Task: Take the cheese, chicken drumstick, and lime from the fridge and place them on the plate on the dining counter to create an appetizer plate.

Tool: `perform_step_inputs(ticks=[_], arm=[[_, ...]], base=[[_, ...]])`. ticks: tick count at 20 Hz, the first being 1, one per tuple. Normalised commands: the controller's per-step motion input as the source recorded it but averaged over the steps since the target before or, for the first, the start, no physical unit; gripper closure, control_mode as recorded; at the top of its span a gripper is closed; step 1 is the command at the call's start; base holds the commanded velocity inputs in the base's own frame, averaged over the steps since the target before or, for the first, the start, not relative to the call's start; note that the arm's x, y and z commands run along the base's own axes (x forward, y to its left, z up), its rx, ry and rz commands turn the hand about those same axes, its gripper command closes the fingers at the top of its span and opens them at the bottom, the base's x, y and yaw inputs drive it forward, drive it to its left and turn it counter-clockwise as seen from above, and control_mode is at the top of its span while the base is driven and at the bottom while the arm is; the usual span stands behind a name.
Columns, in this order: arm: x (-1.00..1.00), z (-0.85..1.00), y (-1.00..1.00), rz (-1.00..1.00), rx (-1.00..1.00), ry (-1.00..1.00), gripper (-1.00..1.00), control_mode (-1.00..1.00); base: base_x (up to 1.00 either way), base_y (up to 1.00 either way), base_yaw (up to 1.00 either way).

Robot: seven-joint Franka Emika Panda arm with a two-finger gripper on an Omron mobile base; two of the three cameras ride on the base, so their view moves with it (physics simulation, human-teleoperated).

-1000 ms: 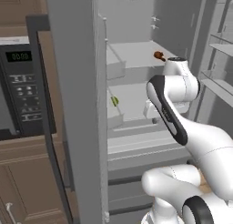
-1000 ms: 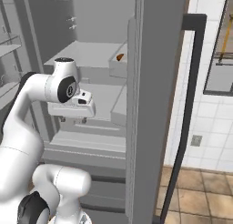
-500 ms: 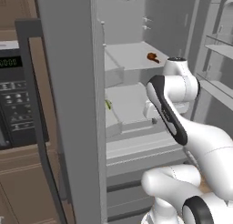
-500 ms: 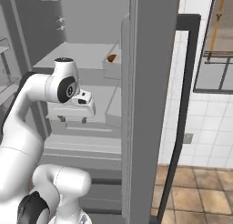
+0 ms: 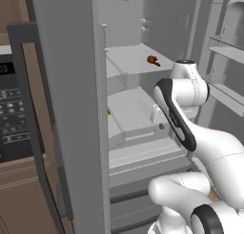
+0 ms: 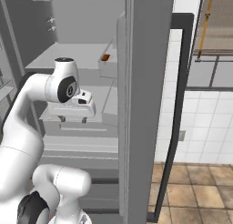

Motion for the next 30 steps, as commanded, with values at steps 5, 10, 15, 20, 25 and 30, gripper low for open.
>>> perform_step_inputs(ticks=[5, 10, 15, 20, 25, 30], arm=[[0.00, 0.00, 0.00, 0.00, 0.00, 0.00, -1.00, 1.00], [0.04, 0.00, 0.00, 0.00, 0.00, -0.03, -1.00, -1.00], [0.21, 0.03, 0.00, 0.00, 0.00, -0.03, -1.00, -1.00], [0.43, 0.23, -0.01, 0.00, 0.00, -0.02, -1.00, -1.00], [0.52, 0.31, -0.05, 0.00, 0.00, -0.07, -1.00, -1.00], [0.29, 0.31, -0.09, -0.01, 0.00, -0.19, -1.00, -1.00]], base=[[0.22, 0.00, -0.01], [0.13, 0.00, 0.00], [0.00, 0.00, 0.00], [0.00, 0.00, 0.00], [0.00, 0.00, 0.00], [0.00, 0.00, 0.00]])
